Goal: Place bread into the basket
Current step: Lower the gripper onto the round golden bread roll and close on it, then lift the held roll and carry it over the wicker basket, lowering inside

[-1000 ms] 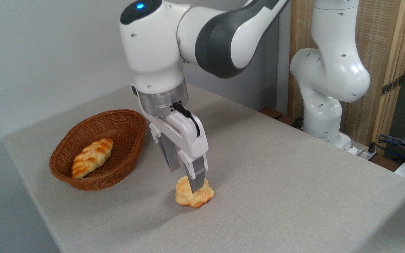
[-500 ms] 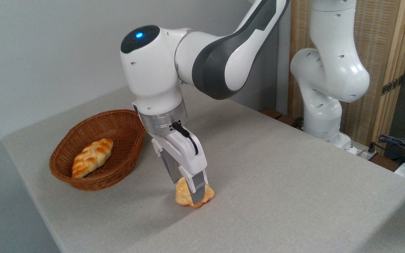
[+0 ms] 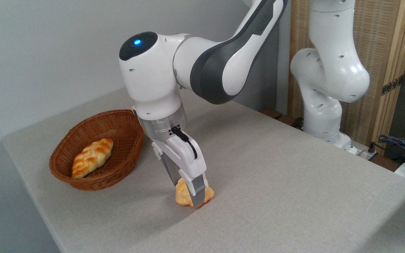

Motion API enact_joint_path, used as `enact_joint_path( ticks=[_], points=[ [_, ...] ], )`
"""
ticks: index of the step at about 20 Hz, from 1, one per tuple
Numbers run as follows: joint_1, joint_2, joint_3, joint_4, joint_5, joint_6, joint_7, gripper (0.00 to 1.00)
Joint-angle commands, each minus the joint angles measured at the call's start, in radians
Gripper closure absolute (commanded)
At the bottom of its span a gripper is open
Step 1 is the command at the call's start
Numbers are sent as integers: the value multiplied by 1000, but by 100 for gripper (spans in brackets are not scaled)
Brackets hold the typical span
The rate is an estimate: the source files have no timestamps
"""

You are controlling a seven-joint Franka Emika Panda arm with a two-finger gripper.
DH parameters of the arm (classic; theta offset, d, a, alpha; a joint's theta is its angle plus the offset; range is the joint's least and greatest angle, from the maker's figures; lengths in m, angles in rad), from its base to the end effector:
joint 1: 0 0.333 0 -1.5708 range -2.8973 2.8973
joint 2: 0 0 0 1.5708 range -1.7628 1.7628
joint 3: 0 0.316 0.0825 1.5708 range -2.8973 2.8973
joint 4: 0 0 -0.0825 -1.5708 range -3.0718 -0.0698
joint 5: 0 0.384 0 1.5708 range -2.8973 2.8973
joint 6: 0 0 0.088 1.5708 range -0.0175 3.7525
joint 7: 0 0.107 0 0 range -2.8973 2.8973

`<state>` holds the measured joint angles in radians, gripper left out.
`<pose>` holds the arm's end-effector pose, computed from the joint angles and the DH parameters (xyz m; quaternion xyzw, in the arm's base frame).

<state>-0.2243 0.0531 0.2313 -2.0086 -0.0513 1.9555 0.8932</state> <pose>0.5528 -0.0008 0.4210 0.9067 -0.4181 -0.0396 0.0382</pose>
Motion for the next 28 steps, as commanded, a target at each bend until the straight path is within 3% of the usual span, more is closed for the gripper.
enact_joint_path(
  ticks=[1, 6, 8, 10, 12, 16, 18, 22, 23, 25, 28],
  points=[
    [-7, -12, 7, -4, 5, 9, 15, 53],
    [-7, -19, 7, 7, 4, 5, 13, 52],
    [-7, -45, 3, 43, -21, 0, 9, 51],
    [-15, -58, -16, 91, -77, -3, -2, 51],
    [-17, -59, -61, 117, -114, -4, -13, 51],
    [-18, -45, -179, 162, -136, 9, -178, 48],
    [-18, -27, -228, 174, -182, 14, -212, 48],
    [-18, 78, -323, 273, -226, 17, -311, 47],
    [-18, 114, -351, 306, -225, 23, -357, 36],
    [-18, 152, -407, 321, -217, 93, -445, 31],
    [-21, 200, -458, 323, -214, 192, -606, 11]
  ],
)
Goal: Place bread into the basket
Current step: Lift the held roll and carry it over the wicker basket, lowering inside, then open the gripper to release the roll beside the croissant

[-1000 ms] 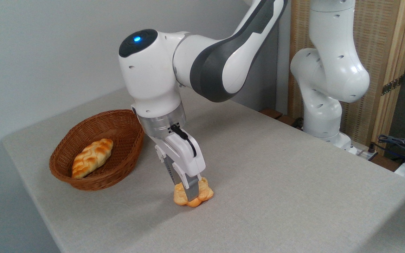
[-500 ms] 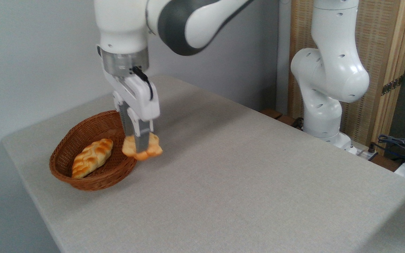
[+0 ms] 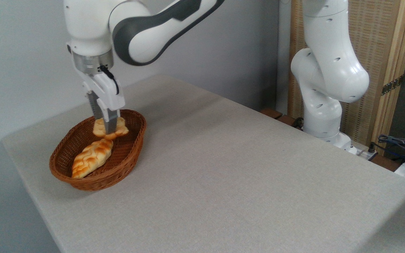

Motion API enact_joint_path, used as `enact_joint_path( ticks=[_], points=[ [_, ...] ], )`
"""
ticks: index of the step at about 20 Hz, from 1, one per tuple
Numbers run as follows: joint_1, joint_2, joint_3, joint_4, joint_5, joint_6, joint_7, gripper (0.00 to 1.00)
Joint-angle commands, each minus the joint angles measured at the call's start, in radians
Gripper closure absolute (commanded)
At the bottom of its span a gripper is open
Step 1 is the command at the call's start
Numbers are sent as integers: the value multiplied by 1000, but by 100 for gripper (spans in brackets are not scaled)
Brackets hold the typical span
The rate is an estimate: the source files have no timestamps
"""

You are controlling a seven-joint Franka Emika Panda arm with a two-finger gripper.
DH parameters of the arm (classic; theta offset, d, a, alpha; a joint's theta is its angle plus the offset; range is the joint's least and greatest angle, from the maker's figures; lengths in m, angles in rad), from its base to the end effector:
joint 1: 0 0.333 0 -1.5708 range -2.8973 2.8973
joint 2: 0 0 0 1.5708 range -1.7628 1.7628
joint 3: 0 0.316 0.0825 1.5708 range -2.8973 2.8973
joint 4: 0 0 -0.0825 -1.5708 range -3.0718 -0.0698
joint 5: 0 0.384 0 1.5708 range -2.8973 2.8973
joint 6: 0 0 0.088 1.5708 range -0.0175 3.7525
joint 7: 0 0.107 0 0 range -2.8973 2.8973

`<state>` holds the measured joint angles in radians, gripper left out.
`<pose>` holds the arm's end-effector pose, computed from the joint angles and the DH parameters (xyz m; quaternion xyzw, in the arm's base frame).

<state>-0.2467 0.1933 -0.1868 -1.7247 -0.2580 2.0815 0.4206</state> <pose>0.5742 -0.2715 0.4869 0.9207 -0.3570 0.0810 0.1351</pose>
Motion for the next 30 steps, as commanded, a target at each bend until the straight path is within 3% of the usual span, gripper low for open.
enact_joint_path(
  ticks=[1, 8, 17, 22, 26, 30],
  points=[
    [1, 69, -51, 37, -4, 93, -167, 2],
    [1, 74, -66, 37, -1, 103, -174, 0],
    [17, 38, -49, 37, 42, 68, -177, 0],
    [18, -69, 84, 37, 169, -82, -131, 0],
    [18, -118, 213, 37, 177, -219, 80, 0],
    [18, -143, 300, 34, 178, -307, 292, 0]
  ],
)
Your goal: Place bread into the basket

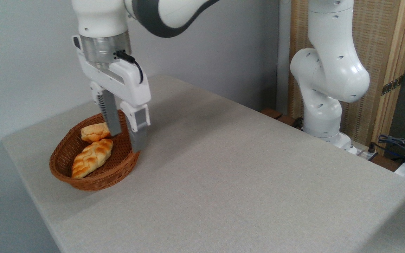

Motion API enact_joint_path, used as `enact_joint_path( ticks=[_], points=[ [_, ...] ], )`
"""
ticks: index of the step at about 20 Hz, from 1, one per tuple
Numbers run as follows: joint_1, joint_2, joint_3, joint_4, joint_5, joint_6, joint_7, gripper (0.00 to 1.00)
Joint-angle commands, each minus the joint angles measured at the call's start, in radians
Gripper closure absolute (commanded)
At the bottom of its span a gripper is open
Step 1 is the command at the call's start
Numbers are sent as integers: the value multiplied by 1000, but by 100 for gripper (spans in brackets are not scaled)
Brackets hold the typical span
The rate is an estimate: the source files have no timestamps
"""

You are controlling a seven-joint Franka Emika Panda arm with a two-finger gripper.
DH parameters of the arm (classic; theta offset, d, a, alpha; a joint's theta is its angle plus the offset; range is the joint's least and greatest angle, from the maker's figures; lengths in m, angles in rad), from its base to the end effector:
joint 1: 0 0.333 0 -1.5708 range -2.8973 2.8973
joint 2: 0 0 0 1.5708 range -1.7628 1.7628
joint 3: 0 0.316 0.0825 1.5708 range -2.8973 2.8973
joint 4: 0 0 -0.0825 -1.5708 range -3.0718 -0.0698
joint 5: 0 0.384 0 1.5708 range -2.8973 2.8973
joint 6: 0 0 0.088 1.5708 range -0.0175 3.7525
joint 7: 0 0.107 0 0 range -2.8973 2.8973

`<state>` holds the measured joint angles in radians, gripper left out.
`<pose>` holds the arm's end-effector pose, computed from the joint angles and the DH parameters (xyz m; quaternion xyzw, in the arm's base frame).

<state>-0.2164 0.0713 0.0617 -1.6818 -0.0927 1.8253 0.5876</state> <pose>0.5845 -0.0999 0.5539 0.9340 -0.3529 0.0445 0.0343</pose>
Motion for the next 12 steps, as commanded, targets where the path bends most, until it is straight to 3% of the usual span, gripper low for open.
enact_joint_path(
  ticks=[1, 5, 10, 12],
  points=[
    [-12, -22, 67, -10, 25, -61, 174, 0],
    [-12, -25, 109, -9, 47, -101, 311, 0],
    [-15, -39, 127, -7, 103, -109, 296, 0],
    [-15, -39, 128, -7, 93, -109, 285, 0]
  ],
)
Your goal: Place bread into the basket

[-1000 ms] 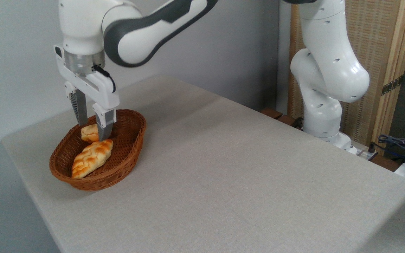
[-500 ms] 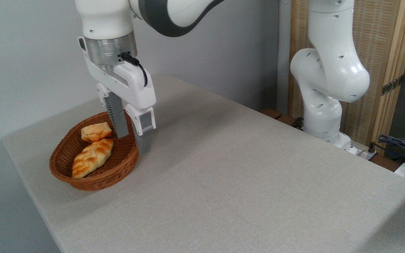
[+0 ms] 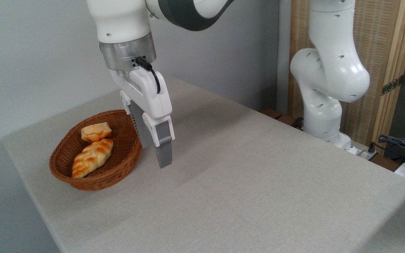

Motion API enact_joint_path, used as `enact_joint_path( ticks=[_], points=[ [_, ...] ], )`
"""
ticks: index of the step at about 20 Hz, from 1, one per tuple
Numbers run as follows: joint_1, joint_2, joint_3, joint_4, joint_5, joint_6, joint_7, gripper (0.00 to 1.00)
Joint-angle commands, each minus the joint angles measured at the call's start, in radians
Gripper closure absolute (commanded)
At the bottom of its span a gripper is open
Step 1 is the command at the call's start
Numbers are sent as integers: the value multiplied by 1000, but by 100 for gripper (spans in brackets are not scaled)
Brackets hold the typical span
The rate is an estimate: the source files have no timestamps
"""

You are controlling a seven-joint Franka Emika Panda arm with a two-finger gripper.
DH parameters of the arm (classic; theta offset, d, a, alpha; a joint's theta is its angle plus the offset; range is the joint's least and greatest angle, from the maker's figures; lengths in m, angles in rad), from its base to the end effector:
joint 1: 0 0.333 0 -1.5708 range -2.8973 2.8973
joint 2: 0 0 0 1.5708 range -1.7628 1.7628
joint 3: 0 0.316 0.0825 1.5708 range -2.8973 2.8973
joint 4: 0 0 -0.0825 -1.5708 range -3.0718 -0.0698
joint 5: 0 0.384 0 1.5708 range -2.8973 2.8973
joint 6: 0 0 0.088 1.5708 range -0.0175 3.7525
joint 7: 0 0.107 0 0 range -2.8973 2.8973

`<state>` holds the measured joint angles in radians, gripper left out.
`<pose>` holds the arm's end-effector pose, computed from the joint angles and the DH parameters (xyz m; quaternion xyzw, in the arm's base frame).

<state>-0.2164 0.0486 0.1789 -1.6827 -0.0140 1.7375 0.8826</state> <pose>0.5780 -0.0250 0.5587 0.8965 -0.4431 0.0042 0.0009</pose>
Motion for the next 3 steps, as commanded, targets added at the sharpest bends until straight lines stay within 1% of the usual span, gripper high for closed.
enact_joint_path(
  ticks=[1, 2, 3],
  points=[
    [-15, -16, 14, -6, 13, -23, -10, 0],
    [-15, -16, 16, -6, 9, -21, -10, 0],
    [-14, -16, 17, -6, -4, -19, -10, 0]
  ],
)
